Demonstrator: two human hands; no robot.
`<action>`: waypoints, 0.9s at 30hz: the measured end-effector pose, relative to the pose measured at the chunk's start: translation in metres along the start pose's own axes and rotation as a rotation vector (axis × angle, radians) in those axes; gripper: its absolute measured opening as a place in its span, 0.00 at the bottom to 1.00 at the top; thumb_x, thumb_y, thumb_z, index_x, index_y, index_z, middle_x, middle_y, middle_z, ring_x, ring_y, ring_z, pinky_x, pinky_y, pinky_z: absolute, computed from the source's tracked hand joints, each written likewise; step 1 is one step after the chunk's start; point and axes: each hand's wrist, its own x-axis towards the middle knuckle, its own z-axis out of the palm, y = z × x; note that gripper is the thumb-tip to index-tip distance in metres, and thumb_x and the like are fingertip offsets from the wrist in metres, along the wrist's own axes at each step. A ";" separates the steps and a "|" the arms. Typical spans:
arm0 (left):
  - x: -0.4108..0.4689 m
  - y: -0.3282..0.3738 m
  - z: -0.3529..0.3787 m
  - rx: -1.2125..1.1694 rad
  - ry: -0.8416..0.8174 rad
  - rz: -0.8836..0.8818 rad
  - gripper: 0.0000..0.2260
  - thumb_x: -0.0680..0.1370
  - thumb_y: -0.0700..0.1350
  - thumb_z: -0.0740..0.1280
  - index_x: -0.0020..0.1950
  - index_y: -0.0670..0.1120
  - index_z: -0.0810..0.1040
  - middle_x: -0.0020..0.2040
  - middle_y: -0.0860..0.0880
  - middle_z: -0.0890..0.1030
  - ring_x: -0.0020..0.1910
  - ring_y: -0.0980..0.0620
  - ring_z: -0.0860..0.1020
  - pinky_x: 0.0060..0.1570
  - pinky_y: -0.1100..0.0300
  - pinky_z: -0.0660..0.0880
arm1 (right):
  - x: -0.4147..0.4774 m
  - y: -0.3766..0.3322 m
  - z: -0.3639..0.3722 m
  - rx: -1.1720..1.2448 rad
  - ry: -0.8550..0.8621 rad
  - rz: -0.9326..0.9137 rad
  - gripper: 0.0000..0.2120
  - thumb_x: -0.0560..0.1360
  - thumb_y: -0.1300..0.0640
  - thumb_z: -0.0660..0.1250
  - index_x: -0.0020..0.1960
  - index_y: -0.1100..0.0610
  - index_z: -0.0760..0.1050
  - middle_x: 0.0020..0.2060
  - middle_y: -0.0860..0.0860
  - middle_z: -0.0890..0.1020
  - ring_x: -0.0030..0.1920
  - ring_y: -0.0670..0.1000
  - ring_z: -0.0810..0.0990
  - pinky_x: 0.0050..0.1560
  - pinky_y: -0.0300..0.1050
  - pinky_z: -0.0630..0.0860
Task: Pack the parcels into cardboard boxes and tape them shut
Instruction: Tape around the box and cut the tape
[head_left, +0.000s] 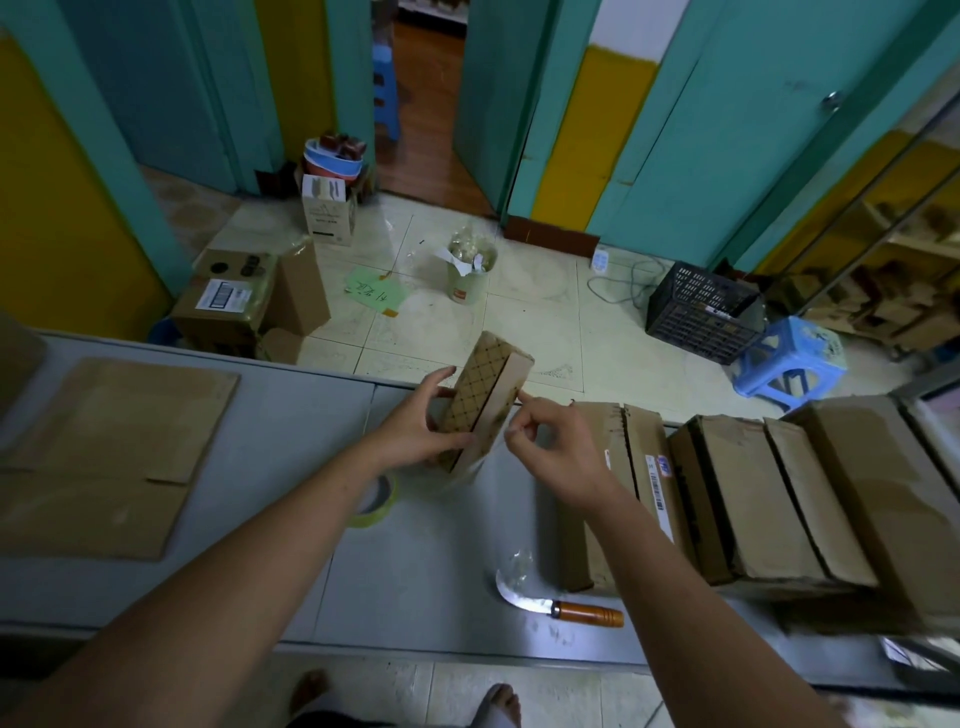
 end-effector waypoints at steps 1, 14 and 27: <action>0.001 0.001 -0.001 0.012 -0.020 0.016 0.40 0.74 0.48 0.81 0.81 0.58 0.64 0.69 0.63 0.73 0.57 0.50 0.83 0.42 0.62 0.83 | 0.000 0.000 -0.001 -0.012 -0.003 0.011 0.09 0.75 0.61 0.70 0.37 0.53 0.78 0.35 0.51 0.80 0.43 0.51 0.81 0.60 0.58 0.78; 0.008 -0.014 -0.004 0.253 -0.135 0.174 0.34 0.76 0.48 0.79 0.80 0.59 0.70 0.71 0.58 0.76 0.70 0.62 0.73 0.72 0.58 0.70 | -0.001 -0.015 -0.029 -0.677 0.100 0.065 0.10 0.82 0.47 0.65 0.52 0.45 0.85 0.38 0.44 0.79 0.50 0.51 0.72 0.52 0.54 0.74; -0.005 -0.032 0.005 0.316 -0.108 0.248 0.35 0.75 0.50 0.78 0.79 0.62 0.69 0.59 0.67 0.75 0.63 0.62 0.74 0.68 0.51 0.75 | -0.009 -0.002 -0.033 -0.754 0.061 0.231 0.14 0.83 0.43 0.61 0.53 0.45 0.84 0.46 0.46 0.84 0.56 0.55 0.74 0.58 0.55 0.71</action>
